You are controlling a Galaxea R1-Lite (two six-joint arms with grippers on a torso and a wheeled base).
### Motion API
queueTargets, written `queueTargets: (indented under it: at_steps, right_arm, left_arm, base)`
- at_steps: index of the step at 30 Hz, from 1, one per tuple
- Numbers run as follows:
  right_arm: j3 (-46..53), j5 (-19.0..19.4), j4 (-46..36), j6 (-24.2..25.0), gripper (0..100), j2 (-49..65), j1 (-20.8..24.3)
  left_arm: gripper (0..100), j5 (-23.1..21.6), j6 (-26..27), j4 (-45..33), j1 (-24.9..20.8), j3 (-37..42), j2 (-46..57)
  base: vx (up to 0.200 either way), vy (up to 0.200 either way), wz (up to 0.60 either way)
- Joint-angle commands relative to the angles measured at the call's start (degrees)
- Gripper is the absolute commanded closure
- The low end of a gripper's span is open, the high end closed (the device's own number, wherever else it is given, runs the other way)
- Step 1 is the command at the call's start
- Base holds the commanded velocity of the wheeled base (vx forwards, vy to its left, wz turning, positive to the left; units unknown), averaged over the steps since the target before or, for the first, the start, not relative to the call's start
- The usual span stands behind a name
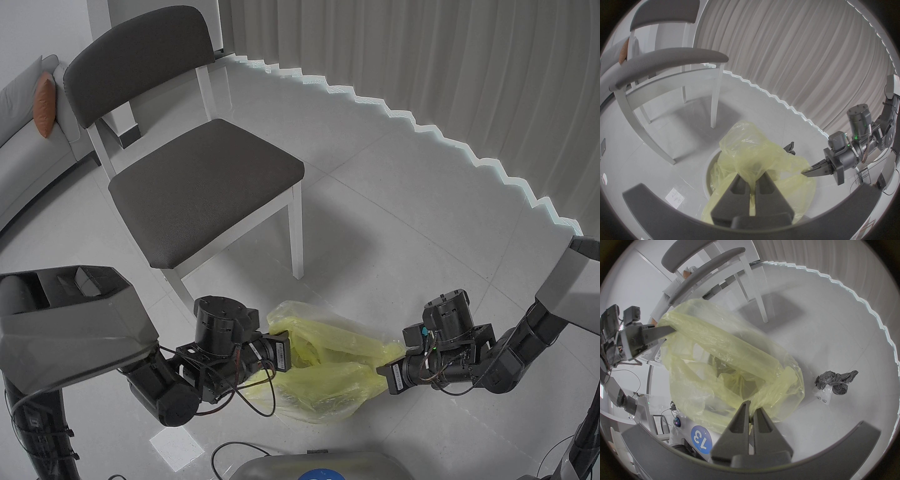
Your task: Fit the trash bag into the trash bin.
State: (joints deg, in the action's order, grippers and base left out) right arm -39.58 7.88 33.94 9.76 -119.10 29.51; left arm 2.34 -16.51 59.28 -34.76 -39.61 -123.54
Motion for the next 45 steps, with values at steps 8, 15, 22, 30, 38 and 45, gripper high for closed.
queueTargets:
  at_steps: [8,15,22,30,38,45]
  right_arm:
    - [-12.36,-0.05,0.34,0.25,100,-8.78,6.70]
    - [-13.50,0.04,0.78,0.87,100,-13.61,6.87]
    - [-12.18,1.18,4.65,2.10,100,-16.16,5.20]
    - [-7.44,1.35,4.82,1.66,100,-11.06,0.81]
    - [-5.94,1.18,-0.45,1.40,100,-2.80,-0.86]
    - [-6.82,1.09,-7.31,0.34,100,1.59,-0.86]
  left_arm:
    - [100,-1.81,-0.19,3.91,5.58,6.12,1.72]
    - [100,-1.90,-0.28,4.53,5.22,5.59,1.37]
    - [100,-1.90,-0.28,4.53,3.91,4.54,0.49]
    - [100,-1.81,-0.98,3.65,2.59,1.46,-0.30]
    - [100,-1.81,-1.16,3.82,3.11,0.41,-1.79]
    - [100,-1.81,-2.04,4.17,3.11,1.20,-2.50]
  base:
    - [0.000,0.000,0.00]
    - [0.000,0.000,0.00]
    - [0.000,0.000,0.00]
    - [0.000,0.000,0.00]
    - [0.000,0.000,0.00]
    - [0.000,0.000,0.00]
